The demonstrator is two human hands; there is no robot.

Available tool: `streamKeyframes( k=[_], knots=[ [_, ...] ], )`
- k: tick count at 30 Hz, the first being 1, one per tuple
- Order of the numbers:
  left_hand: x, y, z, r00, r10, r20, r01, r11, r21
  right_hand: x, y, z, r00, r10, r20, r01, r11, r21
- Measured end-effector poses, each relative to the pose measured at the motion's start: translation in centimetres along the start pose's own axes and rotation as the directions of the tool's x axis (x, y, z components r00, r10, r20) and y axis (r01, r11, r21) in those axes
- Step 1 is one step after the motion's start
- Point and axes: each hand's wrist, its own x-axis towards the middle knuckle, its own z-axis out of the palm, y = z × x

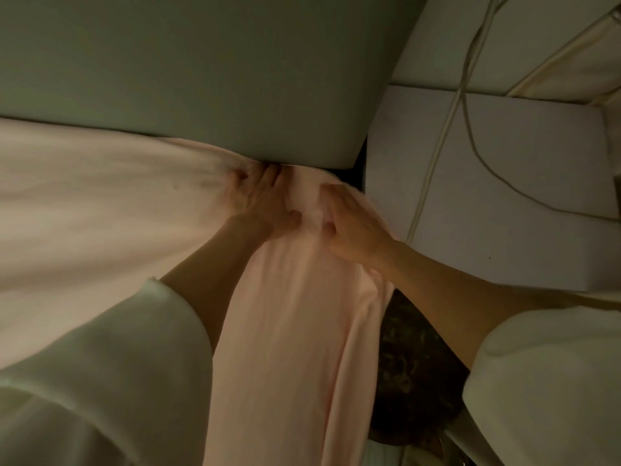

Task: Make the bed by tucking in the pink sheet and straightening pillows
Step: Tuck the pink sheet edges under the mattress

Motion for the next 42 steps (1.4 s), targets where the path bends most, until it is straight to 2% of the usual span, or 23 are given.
streamKeyframes(
  k=[6, 9, 11, 13, 16, 20, 23, 25, 26, 28, 30, 31, 32, 33, 35, 37, 39, 42],
  knots=[
    [0.3, 0.5, -1.3, 1.0, -0.015, -0.022, 0.014, 1.0, -0.009, 2.1, -0.4, 0.1, 0.993, 0.114, 0.025, -0.117, 0.981, 0.155],
    [-1.7, -0.3, -1.2, 0.982, 0.052, -0.183, -0.065, 0.996, -0.067, 2.0, -0.6, -0.1, 0.997, 0.077, 0.005, -0.076, 0.971, 0.225],
    [-3.6, -1.3, -0.8, 0.943, 0.086, -0.322, -0.137, 0.981, -0.139, 2.0, -1.1, -0.2, 0.998, 0.019, -0.058, -0.003, 0.964, 0.265],
    [-5.2, -2.0, -0.7, 0.898, 0.101, -0.428, -0.201, 0.96, -0.194, 1.9, -1.6, -0.1, 0.997, 0.014, -0.078, 0.01, 0.955, 0.295],
    [-6.9, -2.3, -1.0, 0.848, 0.117, -0.518, -0.263, 0.94, -0.217, 1.2, -2.0, -0.1, 0.999, 0.047, 0.027, -0.053, 0.956, 0.289],
    [-8.5, -2.4, -1.5, 0.815, 0.102, -0.571, -0.292, 0.922, -0.252, 1.1, -2.5, -0.8, 0.977, 0.005, 0.211, -0.018, 0.998, 0.061],
    [-9.2, -2.5, -1.7, 0.794, 0.077, -0.603, -0.279, 0.928, -0.249, 0.8, -3.1, -1.6, 0.98, -0.02, 0.2, -0.003, 0.994, 0.113],
    [-9.7, -2.6, -2.0, 0.777, 0.052, -0.627, -0.258, 0.935, -0.242, -0.1, -3.5, -2.5, 0.968, -0.021, 0.249, -0.03, 0.979, 0.202],
    [-9.8, -2.7, -2.2, 0.766, 0.028, -0.642, -0.24, 0.939, -0.246, -0.5, -3.8, -3.1, 0.953, -0.006, 0.302, -0.089, 0.949, 0.301],
    [-9.8, -2.8, -2.9, 0.75, -0.039, -0.661, -0.183, 0.947, -0.264, -1.1, -4.3, -4.4, 0.94, 0.016, 0.342, -0.211, 0.813, 0.543],
    [-9.3, -2.7, -3.7, 0.763, -0.112, -0.637, -0.098, 0.954, -0.285, -0.9, -4.1, -4.9, 0.97, 0.082, 0.23, -0.229, 0.633, 0.74],
    [-9.0, -2.5, -4.0, 0.787, -0.146, -0.599, -0.044, 0.956, -0.291, -0.6, -3.6, -4.7, 0.977, 0.123, 0.174, -0.213, 0.525, 0.824],
    [-8.6, -2.3, -4.1, 0.823, -0.174, -0.541, 0.013, 0.958, -0.288, -0.6, -3.1, -4.3, 0.973, 0.192, 0.128, -0.205, 0.468, 0.86],
    [-8.2, -1.9, -4.1, 0.859, -0.195, -0.473, 0.07, 0.961, -0.268, -1.0, -2.6, -3.7, 0.962, 0.26, 0.079, -0.199, 0.475, 0.857],
    [-7.5, -1.1, -3.6, 0.905, -0.207, -0.373, 0.142, 0.971, -0.194, -2.5, -1.5, -1.9, 0.934, 0.357, -0.036, -0.205, 0.614, 0.762],
    [-7.1, -0.2, -2.9, 0.919, -0.211, -0.333, 0.169, 0.974, -0.149, -4.6, -0.4, 0.4, 0.933, 0.314, -0.174, -0.124, 0.738, 0.664],
    [-6.6, 0.8, -2.7, 0.918, -0.212, -0.335, 0.193, 0.977, -0.091, -5.9, 0.5, 2.7, 0.908, 0.315, -0.274, -0.107, 0.81, 0.577],
    [-7.0, 2.3, -2.4, 0.947, -0.067, -0.313, 0.105, 0.989, 0.105, -7.8, 1.3, 5.2, 0.882, 0.412, -0.231, -0.261, 0.833, 0.488]
  ],
)
